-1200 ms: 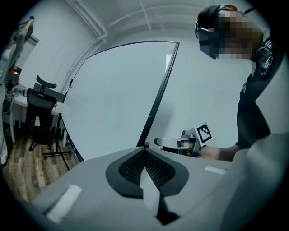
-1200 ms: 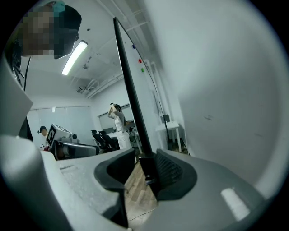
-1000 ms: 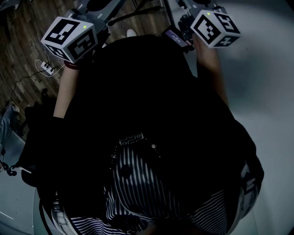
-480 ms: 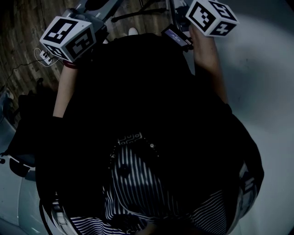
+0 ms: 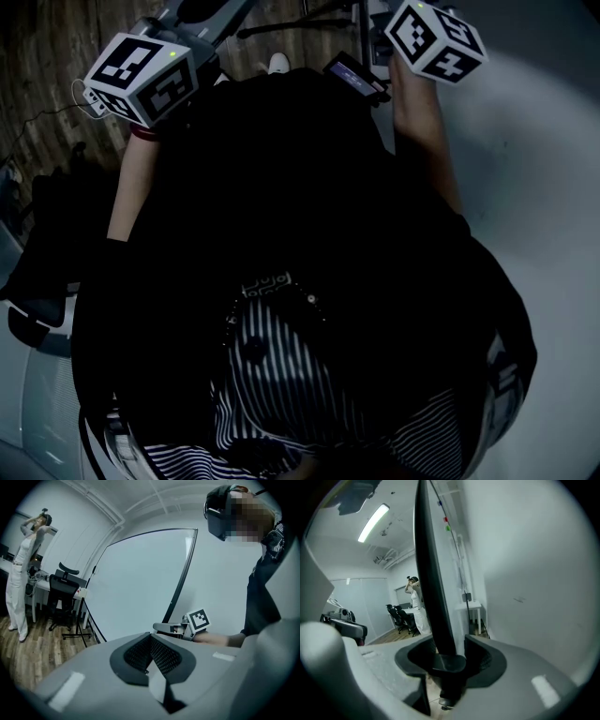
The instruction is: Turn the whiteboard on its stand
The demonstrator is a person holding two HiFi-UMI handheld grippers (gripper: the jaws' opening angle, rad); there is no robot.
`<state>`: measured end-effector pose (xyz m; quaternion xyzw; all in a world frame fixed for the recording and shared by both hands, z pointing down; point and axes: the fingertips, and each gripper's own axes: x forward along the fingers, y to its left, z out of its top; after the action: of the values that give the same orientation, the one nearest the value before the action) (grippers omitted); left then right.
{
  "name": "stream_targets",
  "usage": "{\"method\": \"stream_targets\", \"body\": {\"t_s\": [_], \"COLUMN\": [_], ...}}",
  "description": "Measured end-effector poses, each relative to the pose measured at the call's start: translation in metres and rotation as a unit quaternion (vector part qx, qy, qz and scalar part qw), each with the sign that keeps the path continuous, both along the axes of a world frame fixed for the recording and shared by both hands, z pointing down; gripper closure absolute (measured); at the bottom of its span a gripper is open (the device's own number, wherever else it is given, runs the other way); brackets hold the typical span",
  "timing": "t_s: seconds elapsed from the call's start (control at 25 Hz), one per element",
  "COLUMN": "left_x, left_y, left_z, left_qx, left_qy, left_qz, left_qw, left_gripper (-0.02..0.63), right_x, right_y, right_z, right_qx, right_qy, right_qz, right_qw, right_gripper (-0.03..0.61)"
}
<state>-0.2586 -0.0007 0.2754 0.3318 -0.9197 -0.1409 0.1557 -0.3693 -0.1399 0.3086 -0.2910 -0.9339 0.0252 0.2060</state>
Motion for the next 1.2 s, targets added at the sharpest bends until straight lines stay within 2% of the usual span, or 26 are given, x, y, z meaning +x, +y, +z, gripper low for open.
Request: {"method": "stream_targets", "body": {"t_s": [0.2, 0.44, 0.72, 1.2], "left_x": [0.0, 0.008, 0.007, 0.007], "left_y": [0.012, 0.031, 0.033, 0.034], "left_z": [0.011, 0.013, 0.026, 0.033], "left_qx": [0.011, 0.019, 0.018, 0.023], "left_qy": [0.02, 0.033, 0.042, 0.044], "left_qz": [-0.003, -0.005, -0.003, 0.01], "left_qw": [0.9997, 0.9993, 0.999, 0.9987], "left_gripper": [0.615, 0.615, 0.615, 0.615], "right_x": [-0.001, -0.002, -0.006, 0.029], "right_y": [-0.004, 0.01, 0.003, 0.011], "right_z": [-0.001, -0.007, 0.002, 0.01], "right_qx": [0.029, 0.112, 0.107, 0.12], "right_qy": [-0.003, -0.026, -0.014, 0.004], "right_qz": [-0.002, 0.006, 0.005, -0.006], "right_qw": [1.0, 0.993, 0.994, 0.993], "right_gripper": [0.405, 0.43, 0.431, 0.431]}}
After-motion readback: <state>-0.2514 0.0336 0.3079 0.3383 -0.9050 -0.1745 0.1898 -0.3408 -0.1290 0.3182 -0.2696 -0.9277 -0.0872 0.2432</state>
